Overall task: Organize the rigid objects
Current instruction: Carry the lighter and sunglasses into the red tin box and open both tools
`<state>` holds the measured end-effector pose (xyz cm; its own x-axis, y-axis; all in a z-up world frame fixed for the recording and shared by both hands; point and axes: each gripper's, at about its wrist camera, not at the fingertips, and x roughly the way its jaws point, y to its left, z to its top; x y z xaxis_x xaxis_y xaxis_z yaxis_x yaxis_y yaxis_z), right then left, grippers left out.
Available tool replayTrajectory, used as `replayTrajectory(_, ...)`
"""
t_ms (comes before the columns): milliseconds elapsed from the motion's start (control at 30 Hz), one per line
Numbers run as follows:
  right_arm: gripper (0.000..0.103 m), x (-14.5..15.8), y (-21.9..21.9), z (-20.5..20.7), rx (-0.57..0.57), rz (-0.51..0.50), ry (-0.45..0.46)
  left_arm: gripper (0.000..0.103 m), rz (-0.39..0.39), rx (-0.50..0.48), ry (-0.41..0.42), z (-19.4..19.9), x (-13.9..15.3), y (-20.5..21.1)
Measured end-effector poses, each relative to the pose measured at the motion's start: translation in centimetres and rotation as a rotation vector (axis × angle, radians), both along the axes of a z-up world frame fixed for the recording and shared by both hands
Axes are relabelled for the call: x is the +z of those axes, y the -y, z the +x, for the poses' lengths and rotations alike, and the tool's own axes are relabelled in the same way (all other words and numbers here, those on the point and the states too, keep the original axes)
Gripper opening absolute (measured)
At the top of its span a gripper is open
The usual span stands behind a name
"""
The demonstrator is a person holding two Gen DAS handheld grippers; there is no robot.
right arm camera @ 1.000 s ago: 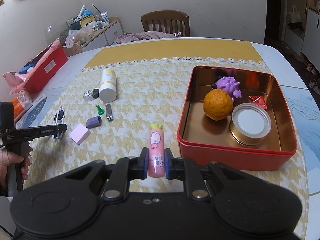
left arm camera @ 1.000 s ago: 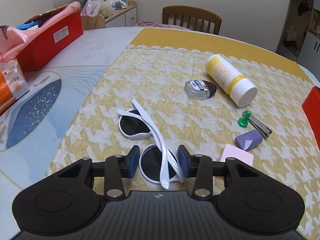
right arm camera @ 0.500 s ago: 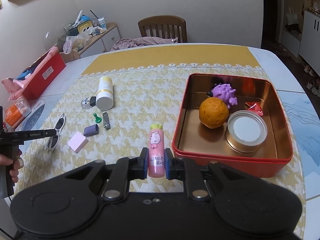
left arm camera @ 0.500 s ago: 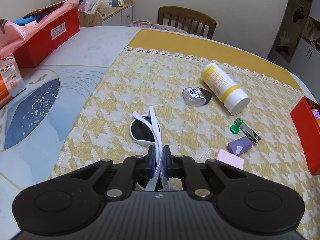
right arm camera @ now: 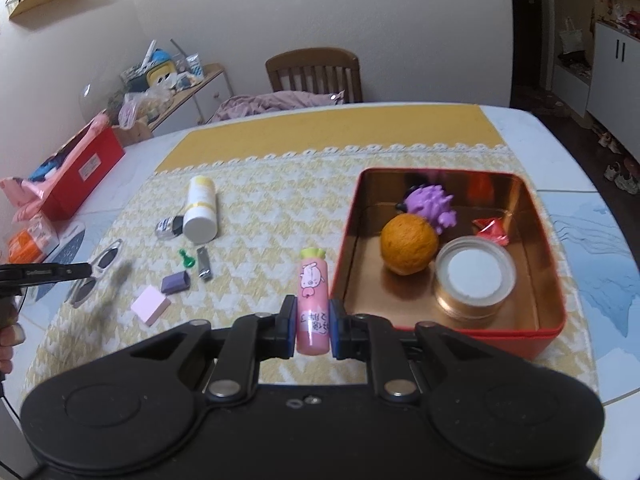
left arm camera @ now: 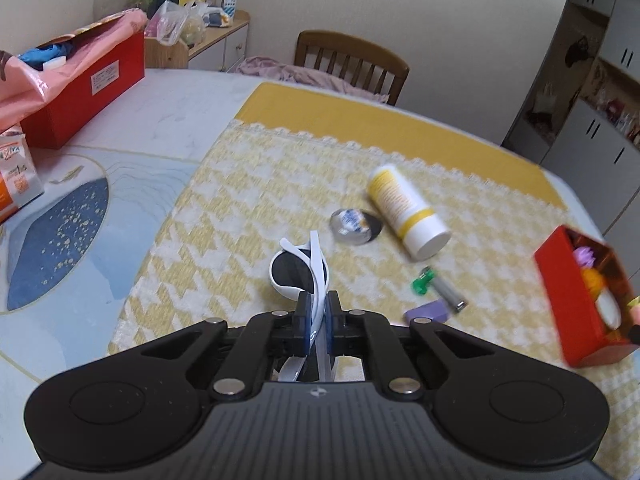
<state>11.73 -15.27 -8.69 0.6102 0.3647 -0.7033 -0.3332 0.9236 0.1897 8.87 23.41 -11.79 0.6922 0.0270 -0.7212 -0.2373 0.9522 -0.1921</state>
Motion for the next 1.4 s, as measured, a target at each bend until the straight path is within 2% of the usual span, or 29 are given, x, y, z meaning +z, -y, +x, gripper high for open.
replayTrajectory(200, 0.015, 0.6, 1.9, 0.9, -0.040, -0.011, 0.022, 0.006, -0.024, -0.064, 0.053, 0.5, 2.5, 2.3)
replayTrajectory(533, 0.015, 0.8, 5.3, 1.9, -0.078, -0.039, 0.045, 0.006, -0.034, -0.243, 0.120, 3.1, 4.9, 9.8)
replayTrajectory(900, 0.015, -0.1, 9.1, 3.4, -0.090, -0.069, 0.031, 0.006, -0.042, -0.409, 0.113, 5.6, 4.5, 18.6)
replayTrajectory(1400, 0.015, -1.8, 11.2, 6.1, 0.000, -0.114, -0.004, 0.006, -0.019, -0.536, 0.095, 9.4, 3.3, 28.9)
